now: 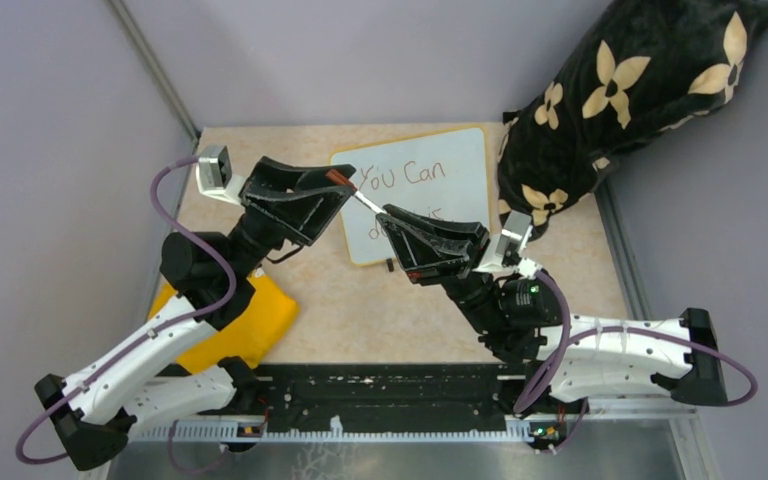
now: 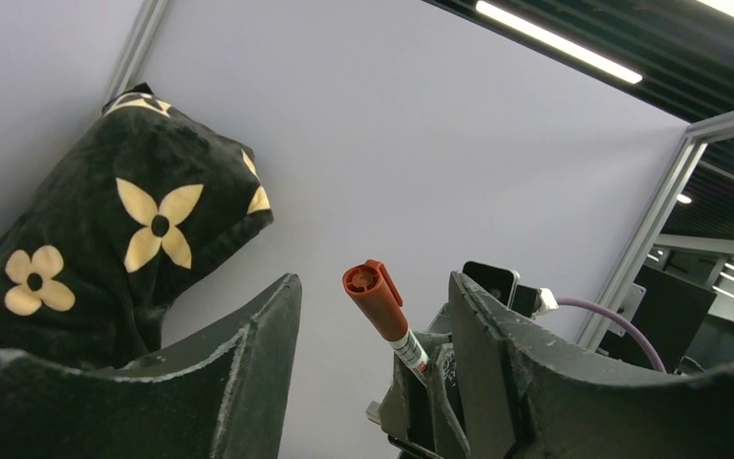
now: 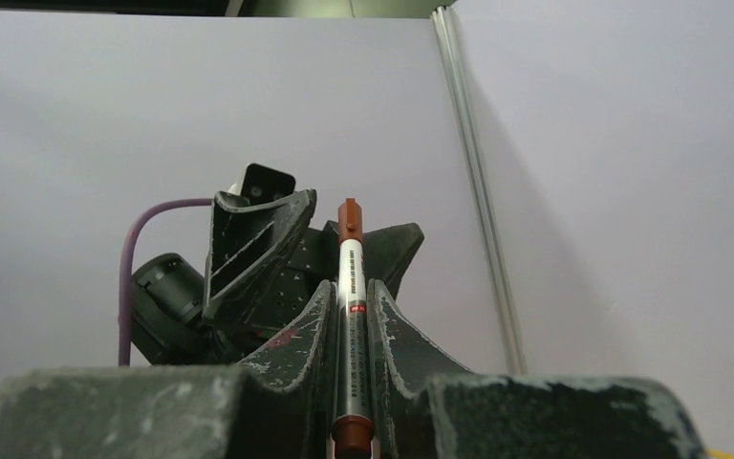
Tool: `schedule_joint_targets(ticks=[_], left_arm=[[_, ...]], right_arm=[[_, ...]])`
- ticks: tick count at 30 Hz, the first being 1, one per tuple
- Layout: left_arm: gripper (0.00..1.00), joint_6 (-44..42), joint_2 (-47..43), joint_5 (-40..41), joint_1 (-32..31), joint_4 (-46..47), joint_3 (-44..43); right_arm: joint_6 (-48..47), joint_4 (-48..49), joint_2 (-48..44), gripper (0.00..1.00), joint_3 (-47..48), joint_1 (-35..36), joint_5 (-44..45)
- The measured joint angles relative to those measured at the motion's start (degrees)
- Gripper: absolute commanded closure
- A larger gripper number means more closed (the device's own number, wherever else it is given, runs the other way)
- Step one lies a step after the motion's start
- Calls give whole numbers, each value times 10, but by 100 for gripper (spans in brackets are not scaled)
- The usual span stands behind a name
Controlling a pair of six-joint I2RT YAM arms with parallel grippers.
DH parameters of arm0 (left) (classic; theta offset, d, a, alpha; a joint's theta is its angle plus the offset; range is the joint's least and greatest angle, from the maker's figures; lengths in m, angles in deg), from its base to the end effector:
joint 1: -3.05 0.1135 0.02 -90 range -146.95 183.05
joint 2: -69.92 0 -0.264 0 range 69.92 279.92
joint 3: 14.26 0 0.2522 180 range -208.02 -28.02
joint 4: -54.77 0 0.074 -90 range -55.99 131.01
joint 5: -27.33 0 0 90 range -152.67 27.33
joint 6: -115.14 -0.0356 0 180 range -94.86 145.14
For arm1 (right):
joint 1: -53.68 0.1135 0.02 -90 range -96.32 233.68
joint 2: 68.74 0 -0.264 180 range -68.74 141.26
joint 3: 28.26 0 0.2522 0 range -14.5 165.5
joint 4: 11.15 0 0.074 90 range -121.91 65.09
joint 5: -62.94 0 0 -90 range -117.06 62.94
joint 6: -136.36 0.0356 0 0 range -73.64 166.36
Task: Write a sentence on the whiteboard
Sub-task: Close the whiteboard marker at the center of the board.
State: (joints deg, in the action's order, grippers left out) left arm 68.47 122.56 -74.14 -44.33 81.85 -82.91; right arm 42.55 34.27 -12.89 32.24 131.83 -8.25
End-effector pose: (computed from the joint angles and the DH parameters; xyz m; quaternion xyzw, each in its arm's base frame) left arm 0.1179 -0.1385 0.4673 0.1056 0.3925 -0.6774 0.6131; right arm 0.0507 0.1858 0.4350 -0.1050 0.3550 0.5158 0.7726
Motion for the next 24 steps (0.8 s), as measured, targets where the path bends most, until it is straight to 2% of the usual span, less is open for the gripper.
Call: schedule_joint_targets(ticks=[10, 17, 20, 21, 22, 23, 24], left_arm=[[48, 21, -3, 9, 0, 12, 6], [62, 27, -3, 9, 0, 15, 6], [76, 31, -3, 9, 0, 16, 6], [83, 33, -2, 9, 0, 16, 6], [94, 34, -2, 9, 0, 16, 6], [100, 39, -2, 9, 1, 17, 6], [100, 46, -2, 9, 0, 20, 6]], right_arm=[[5, 0, 0, 100, 0, 0, 0], [5, 0, 0, 100, 0, 0, 0], [4, 0, 0, 100, 0, 0, 0], [4, 0, 0, 100, 0, 0, 0], [5, 0, 0, 100, 0, 0, 0], [4, 0, 0, 100, 0, 0, 2], [5, 0, 0, 100, 0, 0, 2]])
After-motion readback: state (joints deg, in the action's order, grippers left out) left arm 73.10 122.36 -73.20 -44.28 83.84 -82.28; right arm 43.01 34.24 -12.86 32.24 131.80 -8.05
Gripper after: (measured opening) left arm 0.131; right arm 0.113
